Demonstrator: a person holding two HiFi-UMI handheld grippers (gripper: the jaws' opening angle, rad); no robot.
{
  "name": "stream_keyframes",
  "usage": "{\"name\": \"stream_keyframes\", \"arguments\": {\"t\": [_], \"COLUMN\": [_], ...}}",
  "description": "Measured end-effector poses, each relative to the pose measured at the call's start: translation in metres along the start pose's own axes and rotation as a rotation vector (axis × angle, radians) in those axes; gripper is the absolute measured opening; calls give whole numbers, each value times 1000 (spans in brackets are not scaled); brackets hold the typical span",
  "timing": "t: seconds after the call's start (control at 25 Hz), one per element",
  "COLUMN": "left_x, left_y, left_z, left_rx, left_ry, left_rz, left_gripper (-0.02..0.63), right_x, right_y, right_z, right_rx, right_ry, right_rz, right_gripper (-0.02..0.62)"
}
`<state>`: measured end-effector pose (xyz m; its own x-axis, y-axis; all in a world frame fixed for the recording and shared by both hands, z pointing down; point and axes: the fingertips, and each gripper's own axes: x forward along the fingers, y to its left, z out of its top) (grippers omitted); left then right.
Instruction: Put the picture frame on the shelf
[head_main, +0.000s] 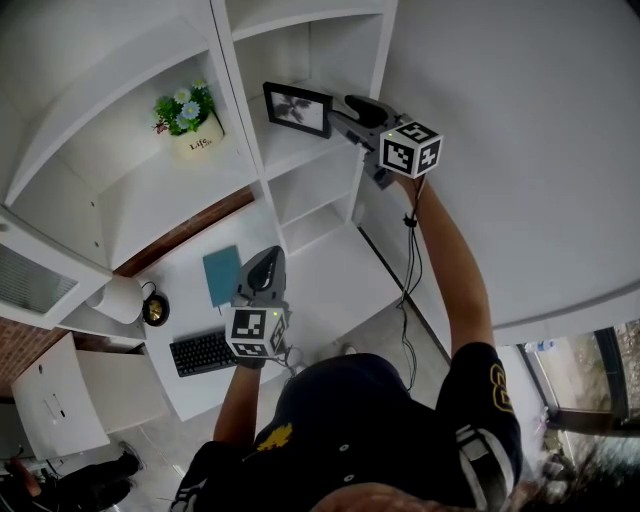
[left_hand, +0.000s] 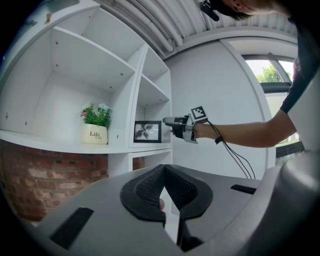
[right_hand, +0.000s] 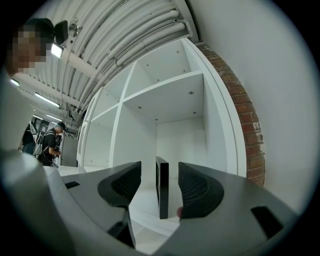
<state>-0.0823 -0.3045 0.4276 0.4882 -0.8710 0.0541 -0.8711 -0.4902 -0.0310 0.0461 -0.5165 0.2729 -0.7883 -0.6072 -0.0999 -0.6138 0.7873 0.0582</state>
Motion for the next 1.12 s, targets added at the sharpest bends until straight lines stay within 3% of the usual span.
{"name": "stream_keyframes", "arguments": {"t": [0.88, 1.12], "left_x": [-7, -2], "left_y": [28, 39], "left_z": [-3, 7], "left_rx": [-21, 14], "left_ry": [-9, -25], "left_rz": [54, 67], "left_gripper": [17, 17], "right_x": [-35, -52], "right_y": [42, 49], "right_z": [-9, -15], "right_rx": [-76, -102], "right_ry": [6, 30], "right_rz": [-7, -9], "right_gripper": [144, 131]}}
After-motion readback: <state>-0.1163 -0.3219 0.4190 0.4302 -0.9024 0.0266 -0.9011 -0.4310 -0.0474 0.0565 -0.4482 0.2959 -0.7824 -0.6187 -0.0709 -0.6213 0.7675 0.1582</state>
